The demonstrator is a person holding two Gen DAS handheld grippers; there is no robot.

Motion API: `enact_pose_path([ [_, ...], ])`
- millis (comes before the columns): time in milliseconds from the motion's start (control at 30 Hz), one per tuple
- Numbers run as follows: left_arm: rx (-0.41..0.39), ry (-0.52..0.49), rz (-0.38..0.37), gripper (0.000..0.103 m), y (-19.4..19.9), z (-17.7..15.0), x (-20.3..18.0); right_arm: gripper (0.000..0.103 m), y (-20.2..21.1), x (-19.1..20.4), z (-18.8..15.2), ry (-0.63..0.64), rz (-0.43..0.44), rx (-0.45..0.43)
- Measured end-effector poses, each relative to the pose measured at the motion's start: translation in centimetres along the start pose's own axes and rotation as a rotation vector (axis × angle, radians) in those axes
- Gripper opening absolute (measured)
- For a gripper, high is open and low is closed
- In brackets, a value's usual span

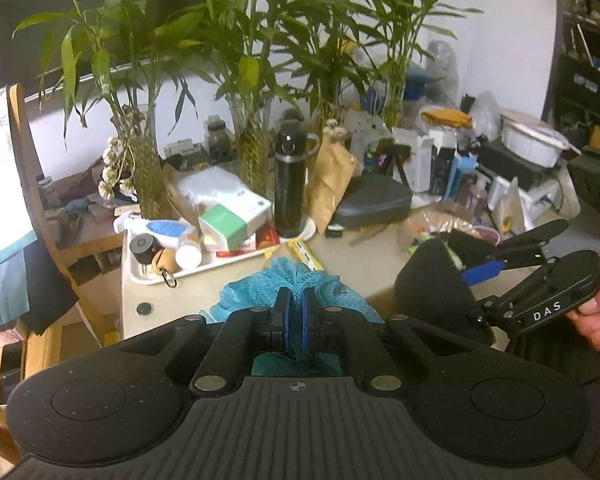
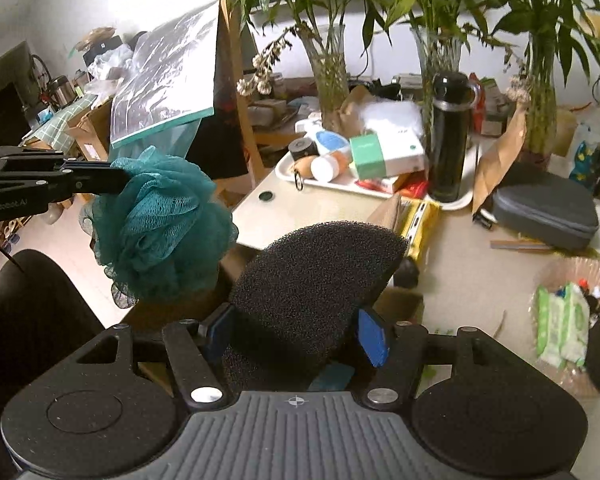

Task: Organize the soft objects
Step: 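Carry the pouf with the left tool while the right tool carries the foam pad, release both into the box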

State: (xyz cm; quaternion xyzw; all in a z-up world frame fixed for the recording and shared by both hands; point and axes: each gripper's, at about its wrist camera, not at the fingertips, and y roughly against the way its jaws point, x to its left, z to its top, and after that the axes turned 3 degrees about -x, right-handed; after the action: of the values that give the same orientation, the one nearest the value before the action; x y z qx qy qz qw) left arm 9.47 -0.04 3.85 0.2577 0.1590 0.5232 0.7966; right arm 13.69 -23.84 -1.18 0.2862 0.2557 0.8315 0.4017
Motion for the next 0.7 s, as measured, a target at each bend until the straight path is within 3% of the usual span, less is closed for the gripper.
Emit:
enact_pose_path([
  [333,0.071,-0.024,-0.003,0.008,-1.2,-1.0,-0.8,0.071,-1.2,0.5,-0.9,0.012,0.014,0.044],
  [433,0.063,-0.021,-0.004,0.012,-1.2,-1.2,-0.8,0.093,-1.6,0.9,-1.0,0.048,-0.002,0.062],
  [467,0.06,-0.017,-0.004,0.018,-1.2,-1.3,-0.8,0.102,-1.6,1.1,-1.1,0.064,-0.016,0.06],
  [500,0.058,-0.012,-0.002,0.026,-1.2,-1.3,-0.7,0.103,-1.6,1.3,-1.2,0.082,-0.029,0.053],
  [567,0.044,-0.003,0.004,0.056,-1.0,-1.3,-0.6,0.103,-1.5,1.5,-1.3,0.095,-0.026,0.06],
  [700,0.041,-0.022,0.033,0.06,-0.8,-1.5,-0.7,0.103,-1.3,1.3,-1.6,0.092,-0.021,0.061],
])
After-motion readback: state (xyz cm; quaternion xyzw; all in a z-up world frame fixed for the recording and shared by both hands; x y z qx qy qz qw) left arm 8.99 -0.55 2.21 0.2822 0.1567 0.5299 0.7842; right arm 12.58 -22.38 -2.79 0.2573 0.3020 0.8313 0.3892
